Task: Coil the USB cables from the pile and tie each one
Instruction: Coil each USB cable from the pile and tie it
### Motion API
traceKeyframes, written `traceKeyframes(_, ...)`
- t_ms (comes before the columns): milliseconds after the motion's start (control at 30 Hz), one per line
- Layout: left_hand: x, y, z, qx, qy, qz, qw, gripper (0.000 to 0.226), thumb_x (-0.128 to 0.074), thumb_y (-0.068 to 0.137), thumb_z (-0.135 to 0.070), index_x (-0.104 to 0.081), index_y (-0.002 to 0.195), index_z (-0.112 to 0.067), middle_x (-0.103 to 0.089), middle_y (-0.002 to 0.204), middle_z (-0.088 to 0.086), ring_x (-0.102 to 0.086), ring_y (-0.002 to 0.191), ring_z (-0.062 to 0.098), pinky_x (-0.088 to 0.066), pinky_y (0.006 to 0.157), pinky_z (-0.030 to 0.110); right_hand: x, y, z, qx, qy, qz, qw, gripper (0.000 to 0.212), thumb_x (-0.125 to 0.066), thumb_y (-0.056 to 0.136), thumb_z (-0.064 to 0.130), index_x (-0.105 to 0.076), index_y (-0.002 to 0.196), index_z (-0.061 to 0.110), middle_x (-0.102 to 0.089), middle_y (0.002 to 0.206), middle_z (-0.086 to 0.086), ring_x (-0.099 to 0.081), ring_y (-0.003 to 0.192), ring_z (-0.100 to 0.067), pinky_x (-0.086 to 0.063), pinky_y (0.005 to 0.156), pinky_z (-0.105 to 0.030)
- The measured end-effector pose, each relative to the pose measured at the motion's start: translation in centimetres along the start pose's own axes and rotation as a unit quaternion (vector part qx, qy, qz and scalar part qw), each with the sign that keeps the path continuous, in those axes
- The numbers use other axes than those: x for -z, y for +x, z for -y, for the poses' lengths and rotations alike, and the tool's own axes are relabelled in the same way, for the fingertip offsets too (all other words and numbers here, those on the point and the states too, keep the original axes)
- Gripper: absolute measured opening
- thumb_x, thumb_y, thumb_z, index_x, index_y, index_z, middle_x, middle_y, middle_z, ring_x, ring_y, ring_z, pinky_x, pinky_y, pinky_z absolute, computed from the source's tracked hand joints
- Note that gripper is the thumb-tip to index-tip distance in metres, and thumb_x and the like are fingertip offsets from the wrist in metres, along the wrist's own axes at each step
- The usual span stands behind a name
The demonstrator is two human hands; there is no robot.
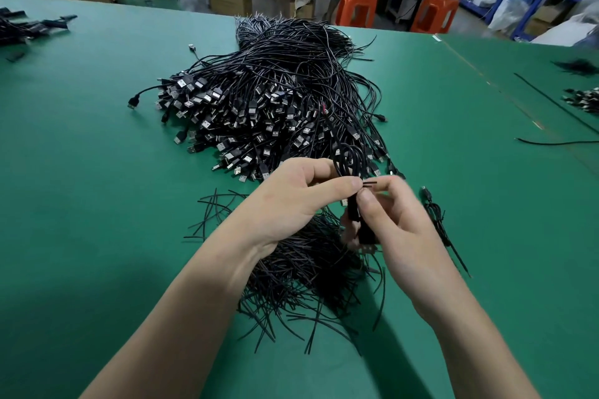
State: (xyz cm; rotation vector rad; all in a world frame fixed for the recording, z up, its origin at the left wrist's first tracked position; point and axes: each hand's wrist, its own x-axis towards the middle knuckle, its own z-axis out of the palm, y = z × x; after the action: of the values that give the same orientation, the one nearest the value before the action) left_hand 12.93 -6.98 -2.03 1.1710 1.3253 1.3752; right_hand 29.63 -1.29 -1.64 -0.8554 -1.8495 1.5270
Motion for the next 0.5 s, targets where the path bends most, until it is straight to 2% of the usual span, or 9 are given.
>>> traceKeyframes(33,0.1,0.0,0.0,0.003,0.009,-0.005,1.000,0.016,-0.069,0.097,-0.026,-0.081,0.094,-0.017,-0.080,0.094,0.000,-0.072,0.088,0.008,-0.051,0.089,0.031,0.2,0.1,-0.1,0.044,-0.079,-0.042,0.995,0.020,-0.059,0.098,0.047,-0.056,0.105,0.029,-0.068,0.089,0.008,-0.068,0.075,-0.010,-0.054,0.068,-0.028)
traceKeyframes(100,0.3,0.0,0.0,0.022,0.025,-0.005,0.999,0.015,-0.071,0.092,-0.035,-0.082,0.089,-0.025,-0.078,0.091,-0.010,-0.067,0.084,0.001,-0.047,0.087,0.030,0.9,0.4,-0.1,0.147,-0.204,-0.086,0.964,0.017,-0.063,0.094,0.048,-0.051,0.103,0.038,-0.064,0.095,0.016,-0.066,0.084,-0.007,-0.049,0.065,-0.017)
traceKeyframes(167,0.4,0.0,0.1,0.048,0.045,0.007,0.998,0.021,-0.073,0.086,-0.046,-0.082,0.086,-0.026,-0.070,0.083,-0.008,-0.058,0.078,0.005,-0.043,0.084,0.032,1.7,1.0,0.1,0.236,-0.287,-0.079,0.925,0.017,-0.064,0.093,0.045,-0.052,0.102,0.038,-0.061,0.093,0.017,-0.063,0.086,-0.008,-0.048,0.066,-0.019)
traceKeyframes(233,0.6,0.1,0.2,0.068,0.056,0.022,0.996,0.021,-0.073,0.086,-0.046,-0.080,0.081,-0.027,-0.065,0.077,-0.008,-0.053,0.075,0.007,-0.041,0.081,0.034,2.6,1.5,0.2,0.303,-0.337,-0.052,0.890,0.014,-0.067,0.096,0.041,-0.056,0.097,0.032,-0.059,0.088,0.017,-0.060,0.082,-0.010,-0.047,0.065,-0.025)
traceKeyframes(333,0.9,0.1,0.1,0.083,0.061,0.050,0.993,0.017,-0.072,0.086,-0.040,-0.078,0.073,-0.031,-0.064,0.071,-0.017,-0.055,0.072,0.004,-0.044,0.081,0.030,3.3,2.1,0.4,0.331,-0.354,-0.012,0.875,0.013,-0.068,0.094,0.039,-0.061,0.091,0.028,-0.057,0.082,0.019,-0.057,0.076,-0.008,-0.047,0.063,-0.029)
traceKeyframes(400,1.2,0.1,0.1,0.094,0.058,0.061,0.992,0.020,-0.072,0.084,-0.042,-0.080,0.082,-0.024,-0.065,0.077,-0.011,-0.055,0.078,0.008,-0.045,0.084,0.033,3.4,2.2,0.6,0.330,-0.359,0.013,0.873,0.013,-0.067,0.095,0.040,-0.061,0.092,0.029,-0.058,0.081,0.020,-0.057,0.074,-0.007,-0.046,0.064,-0.025)
traceKeyframes(500,1.2,0.0,0.2,0.104,0.059,0.077,0.990,0.036,-0.072,0.083,-0.042,-0.078,0.093,-0.007,-0.065,0.088,0.002,-0.055,0.085,0.013,-0.046,0.085,0.033,3.5,2.2,0.9,0.319,-0.374,0.042,0.870,0.013,-0.067,0.093,0.044,-0.060,0.091,0.032,-0.059,0.081,0.020,-0.056,0.074,-0.008,-0.043,0.063,-0.022)
